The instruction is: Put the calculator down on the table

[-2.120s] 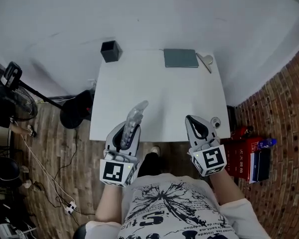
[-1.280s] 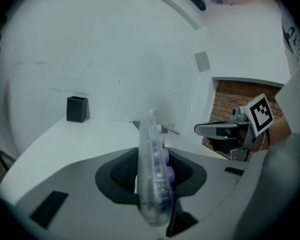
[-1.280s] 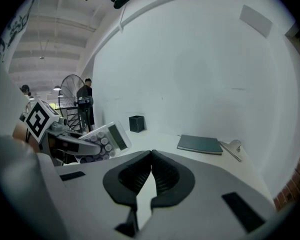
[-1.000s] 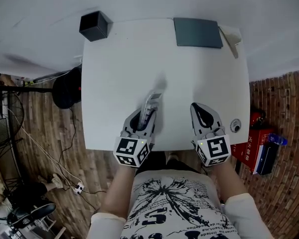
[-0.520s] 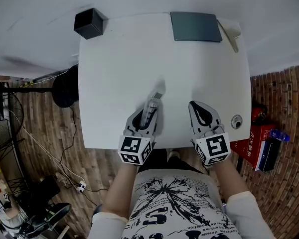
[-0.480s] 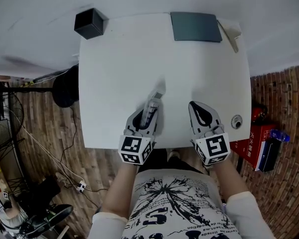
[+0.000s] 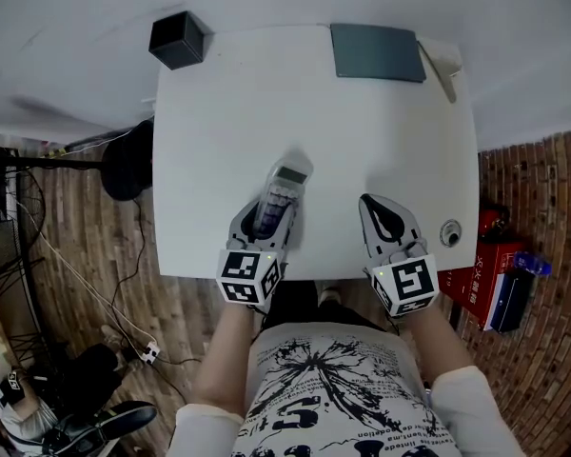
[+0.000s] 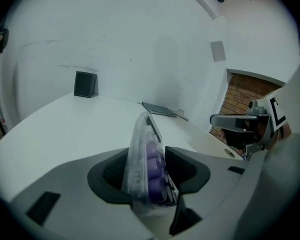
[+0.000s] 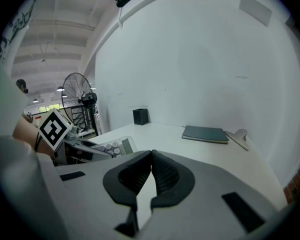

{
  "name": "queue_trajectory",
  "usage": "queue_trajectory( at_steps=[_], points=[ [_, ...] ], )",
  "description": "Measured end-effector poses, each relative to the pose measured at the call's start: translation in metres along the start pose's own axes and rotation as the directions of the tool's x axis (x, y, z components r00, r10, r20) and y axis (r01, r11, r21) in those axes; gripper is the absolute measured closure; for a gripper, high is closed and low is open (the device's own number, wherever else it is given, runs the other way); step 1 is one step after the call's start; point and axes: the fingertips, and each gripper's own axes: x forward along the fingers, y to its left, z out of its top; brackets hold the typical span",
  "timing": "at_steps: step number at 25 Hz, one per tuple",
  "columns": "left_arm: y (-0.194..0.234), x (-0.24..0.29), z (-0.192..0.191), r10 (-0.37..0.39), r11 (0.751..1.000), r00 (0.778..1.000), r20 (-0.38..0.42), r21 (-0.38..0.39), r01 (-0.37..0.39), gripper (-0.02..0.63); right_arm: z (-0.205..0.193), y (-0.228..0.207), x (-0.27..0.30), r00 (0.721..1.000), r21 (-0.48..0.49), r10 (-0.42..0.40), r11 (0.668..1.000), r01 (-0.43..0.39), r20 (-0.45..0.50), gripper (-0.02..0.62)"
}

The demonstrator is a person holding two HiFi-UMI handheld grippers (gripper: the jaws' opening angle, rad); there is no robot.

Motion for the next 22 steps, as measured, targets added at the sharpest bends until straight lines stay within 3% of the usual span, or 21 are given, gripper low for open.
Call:
queue_trajectory(
  at_steps=[9,14,22],
  points=[
    [0.016,-0.003,-0.011,0.056,0.996,0.997,-0.059,0.076,-0.052,0.315,0.008,0.008,-0.005,0.999,-0.049,0.030,0.998,-0.029,0.019,0.580],
    [0.021,-0.005,-0.010,0.088,0.991,0.993,-0.079,0.108,-0.079,0.310,0.013,0.010,-0.009,0.999,-0.060,0.039,0.997,-0.037,0.029,0.580],
    [-0.001,-0.024,0.032,0.044,0.983,0.999,0.000,0.176,-0.043,0.307,0.033,0.009,-0.013,0.998,-0.049,0.031,0.998,-0.028,0.063,0.580]
  ],
)
